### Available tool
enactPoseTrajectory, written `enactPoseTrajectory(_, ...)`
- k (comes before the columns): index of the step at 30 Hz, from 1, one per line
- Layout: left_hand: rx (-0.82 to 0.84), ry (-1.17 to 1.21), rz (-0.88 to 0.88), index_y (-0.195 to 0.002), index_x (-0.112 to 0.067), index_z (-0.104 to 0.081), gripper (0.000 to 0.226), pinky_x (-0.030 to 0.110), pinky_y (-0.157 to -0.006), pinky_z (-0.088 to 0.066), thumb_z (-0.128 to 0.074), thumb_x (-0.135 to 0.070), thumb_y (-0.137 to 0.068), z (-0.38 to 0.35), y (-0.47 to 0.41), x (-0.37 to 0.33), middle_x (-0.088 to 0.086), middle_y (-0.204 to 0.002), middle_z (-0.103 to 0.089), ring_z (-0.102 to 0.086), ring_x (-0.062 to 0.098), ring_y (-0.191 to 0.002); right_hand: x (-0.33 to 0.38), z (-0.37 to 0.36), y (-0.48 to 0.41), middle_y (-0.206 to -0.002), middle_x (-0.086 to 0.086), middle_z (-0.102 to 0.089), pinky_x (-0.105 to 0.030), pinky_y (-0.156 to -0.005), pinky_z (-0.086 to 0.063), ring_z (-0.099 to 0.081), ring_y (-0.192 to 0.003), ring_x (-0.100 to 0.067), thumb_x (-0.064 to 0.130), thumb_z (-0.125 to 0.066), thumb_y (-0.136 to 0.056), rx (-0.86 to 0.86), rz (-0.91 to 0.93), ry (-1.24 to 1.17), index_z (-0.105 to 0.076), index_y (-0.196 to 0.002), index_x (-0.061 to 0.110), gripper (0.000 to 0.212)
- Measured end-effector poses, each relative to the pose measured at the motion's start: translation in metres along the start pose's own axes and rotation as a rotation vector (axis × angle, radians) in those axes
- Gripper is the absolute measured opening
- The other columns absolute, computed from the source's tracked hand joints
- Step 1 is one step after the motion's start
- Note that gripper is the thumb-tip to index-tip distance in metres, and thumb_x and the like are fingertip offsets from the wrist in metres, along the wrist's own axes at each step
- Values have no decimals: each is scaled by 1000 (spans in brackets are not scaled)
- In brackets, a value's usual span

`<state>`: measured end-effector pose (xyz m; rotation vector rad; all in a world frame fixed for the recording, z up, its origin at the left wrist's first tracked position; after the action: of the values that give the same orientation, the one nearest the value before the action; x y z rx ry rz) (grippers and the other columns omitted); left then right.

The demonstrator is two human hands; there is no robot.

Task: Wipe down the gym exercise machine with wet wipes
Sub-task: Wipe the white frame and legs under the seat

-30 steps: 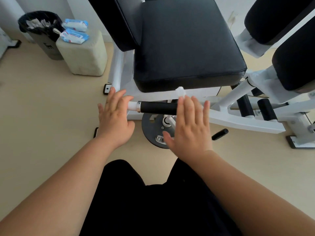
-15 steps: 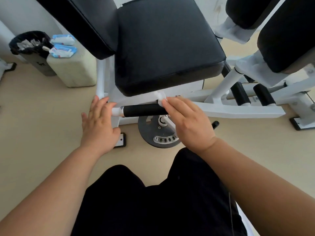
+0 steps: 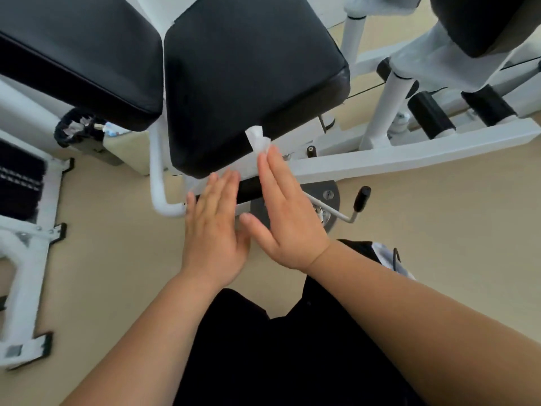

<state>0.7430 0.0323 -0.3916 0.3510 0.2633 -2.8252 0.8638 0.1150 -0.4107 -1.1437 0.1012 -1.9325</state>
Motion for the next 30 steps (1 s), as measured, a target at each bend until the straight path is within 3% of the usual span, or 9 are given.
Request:
enactPoseTrajectory(4, 10, -9, 11, -161, -21, -7, 94, 58, -124, -4, -60, -6, -85, -3, 1, 4, -3, -169, -13, 6, 8, -155, -2, 4, -12, -165, -28, -21, -42, -129, -15, -17, -157, -36, 41, -49, -103, -8, 42, -52, -26, -155, -11, 77)
enactPoseTrajectory(9, 100, -15, 30, -162, -22, 0, 106, 49, -125, 10, -61, -5, -77, -1, 2, 3, -6, -170, -1, 19, 3, -152, -4, -6, 32, -165, -30, -10, -50, -129, -13, -7, -158, -40, 42, -51, -101, -6, 80, -69, -22, -153, -16, 83)
enactPoseTrajectory(12, 83, -17, 27, -162, -22, -1, 94, 47, -124, 12, -55, -19, -85, -1, 1, 2, -7, -170, -1, 17, 7, -154, -8, -2, 17, -166, -28, -11, -38, -129, -10, -6, -158, -33, 47, -52, -101, 22, 31, -123, -20, -156, -12, 87)
enactPoseTrajectory(15, 70, 25, 32, -162, -20, -4, 93, 50, -124, 10, -57, -7, -87, 0, 1, 2, -6, -170, -5, 13, 10, -155, -8, 6, -5, -163, -27, -27, -29, -128, -12, -19, -156, -31, 43, -57, -99, 10, 31, -125, -29, -155, -9, 82)
enactPoseTrajectory(19, 64, 93, 11, -162, -19, -3, 94, 43, -125, 9, -53, -3, -84, 6, 6, 10, -8, -169, 1, 14, 7, -154, -7, 10, 0, -155, -31, -40, -50, -126, -24, -30, -151, -44, 36, -65, -96, 13, 303, 168, -42, -147, -14, 75)
enactPoseTrajectory(21, -45, 52, 140, -162, -16, -7, 95, 44, -125, 5, -56, -4, -81, 8, 13, 30, -5, -169, -1, 8, 12, -156, -4, 8, 3, -160, -27, -35, -54, -126, -21, -27, -153, -43, 37, -60, -97, 120, 425, 420, -39, -151, -9, 74)
enactPoseTrajectory(24, -123, 6, 426, -161, -12, -11, 95, 54, -125, -2, -63, -6, -83, 3, 26, 67, 3, -170, -2, 3, 23, -157, 12, -3, -4, -167, -26, -20, -53, -129, -2, -17, -156, -41, 35, -41, -104, 275, 529, 764, -22, -158, -7, 72)
enactPoseTrajectory(26, -113, 36, 456, -162, -13, -6, 98, 55, -125, -5, -62, -2, -82, 0, 32, 85, 1, -170, 1, 1, 20, -157, 29, -17, -12, -168, -29, -8, -53, -128, 7, -8, -157, -43, 32, -29, -106, 374, 552, 868, -6, -159, -9, 71)
enactPoseTrajectory(30, -142, 231, 489, -162, -19, -1, 98, 32, -125, -20, -53, 8, -84, 0, 36, 108, -4, -170, -6, -11, 5, -154, 55, -52, -30, -166, -32, 14, -54, -127, 4, 8, -156, -45, 38, -18, -107, 544, 527, 946, 13, -156, -10, 75)
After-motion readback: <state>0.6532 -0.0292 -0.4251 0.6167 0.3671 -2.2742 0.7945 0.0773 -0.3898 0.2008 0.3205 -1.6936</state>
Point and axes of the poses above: each hand's wrist, its own y-axis away from the middle knuckle, its own z-axis out of the back of the hand, x = y × z, the point moved 3 cm from there along -y, towards the middle knuckle
